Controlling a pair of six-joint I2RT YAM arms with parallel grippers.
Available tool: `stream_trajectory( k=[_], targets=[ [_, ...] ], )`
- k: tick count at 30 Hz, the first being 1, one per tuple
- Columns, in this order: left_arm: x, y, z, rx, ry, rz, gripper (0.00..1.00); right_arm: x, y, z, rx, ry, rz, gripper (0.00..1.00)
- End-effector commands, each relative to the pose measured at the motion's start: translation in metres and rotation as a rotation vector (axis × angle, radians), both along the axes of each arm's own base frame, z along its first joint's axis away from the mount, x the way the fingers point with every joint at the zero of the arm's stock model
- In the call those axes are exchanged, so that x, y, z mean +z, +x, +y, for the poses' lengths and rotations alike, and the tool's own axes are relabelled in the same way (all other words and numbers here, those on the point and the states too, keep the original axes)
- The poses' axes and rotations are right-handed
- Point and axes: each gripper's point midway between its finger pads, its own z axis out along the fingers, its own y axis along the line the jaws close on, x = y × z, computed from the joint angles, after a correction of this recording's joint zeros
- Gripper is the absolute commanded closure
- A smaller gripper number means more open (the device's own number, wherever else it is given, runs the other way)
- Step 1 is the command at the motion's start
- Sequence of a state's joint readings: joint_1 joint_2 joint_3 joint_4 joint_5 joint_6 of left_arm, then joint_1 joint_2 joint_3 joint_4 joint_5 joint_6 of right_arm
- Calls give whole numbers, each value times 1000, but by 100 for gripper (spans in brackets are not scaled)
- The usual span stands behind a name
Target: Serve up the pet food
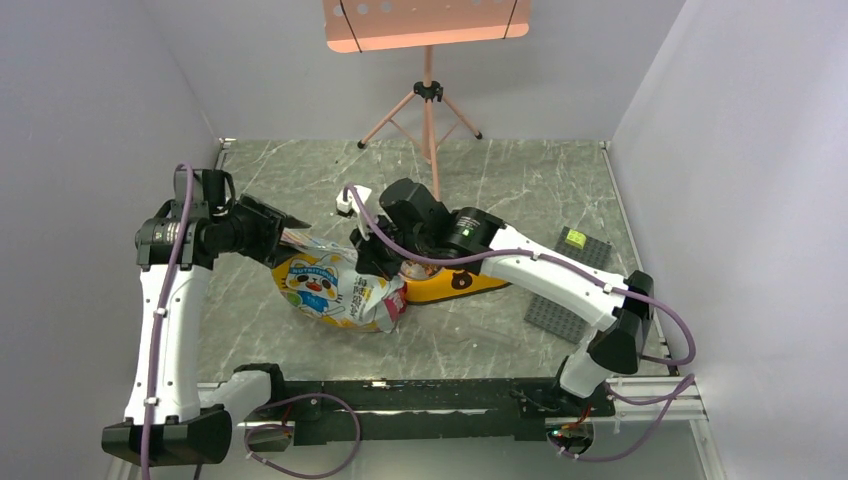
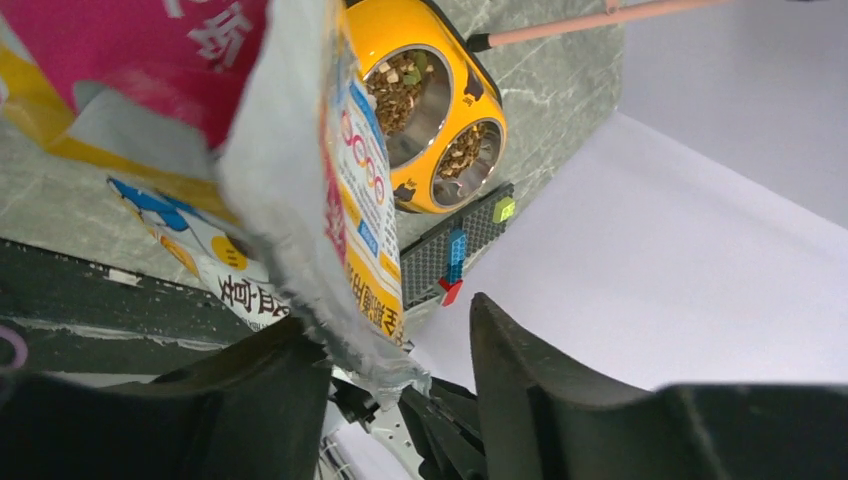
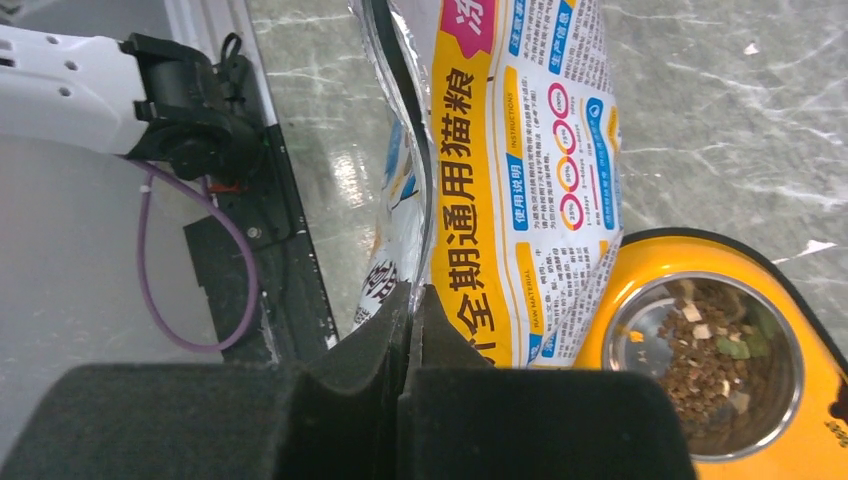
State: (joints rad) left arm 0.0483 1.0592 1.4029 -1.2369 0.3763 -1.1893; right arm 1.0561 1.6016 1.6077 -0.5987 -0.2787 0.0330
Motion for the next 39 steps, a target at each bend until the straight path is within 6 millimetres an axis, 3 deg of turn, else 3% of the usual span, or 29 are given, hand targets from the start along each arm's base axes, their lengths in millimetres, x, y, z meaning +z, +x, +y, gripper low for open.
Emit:
stream_trajectory(
  k=[1, 4, 7, 9, 10, 11, 15, 19, 22, 23, 24, 25, 30, 33, 35, 36, 37, 38, 39],
  targets=[
    [5, -8, -10, 56, -71, 46, 57, 13, -12, 7, 29, -19, -34, 100],
    [-5, -10, -12, 88, -107, 52, 69, 10, -6, 12, 5, -57, -103, 100],
    [-10, -15, -16, 68, -93, 72, 69, 15, 2, 17, -28, -74, -153, 100],
    [-8, -14, -13, 64, -65, 59, 83, 14, 7, 21, -43, -91, -172, 100],
    [-6, -12, -12, 64, -54, 44, 96, 14, 9, 24, -48, -96, -180, 94],
    [-4, -10, -11, 64, -50, 32, 100, 15, 11, 27, -54, -97, -190, 86],
    [0, -8, -11, 54, -41, 28, 100, 22, 22, 48, -46, -77, -224, 64],
    [5, -10, -11, 48, -35, 44, 100, 22, 29, 76, -4, -61, -236, 60],
    [9, -11, -8, 39, -5, 44, 100, 26, 41, 87, -34, -31, -250, 64],
    [10, -11, -7, 37, 0, 41, 100, 27, 43, 90, -42, -27, -257, 74],
    [10, -11, -7, 38, 3, 43, 100, 28, 46, 91, -53, -26, -264, 97],
    [9, -11, -6, 39, 6, 42, 100, 26, 47, 90, -61, -34, -259, 100],
    [6, -4, -1, 53, 16, 40, 100, 11, 43, 67, -81, -66, -236, 100],
    [9, 3, 7, 73, 33, 31, 100, 5, 53, 46, -151, -126, -221, 100],
    [11, 7, 11, 81, 43, 23, 100, 5, 53, 39, -154, -137, -234, 83],
    [11, 8, 11, 81, 44, 23, 100, 7, 53, 37, -159, -132, -240, 80],
    [12, 10, 11, 82, 44, 20, 100, 8, 55, 36, -165, -129, -246, 83],
    [12, 12, 11, 81, 44, 15, 100, 9, 56, 34, -174, -132, -254, 98],
    [12, 14, 12, 80, 47, 8, 100, 9, 57, 32, -178, -140, -257, 100]
  ],
)
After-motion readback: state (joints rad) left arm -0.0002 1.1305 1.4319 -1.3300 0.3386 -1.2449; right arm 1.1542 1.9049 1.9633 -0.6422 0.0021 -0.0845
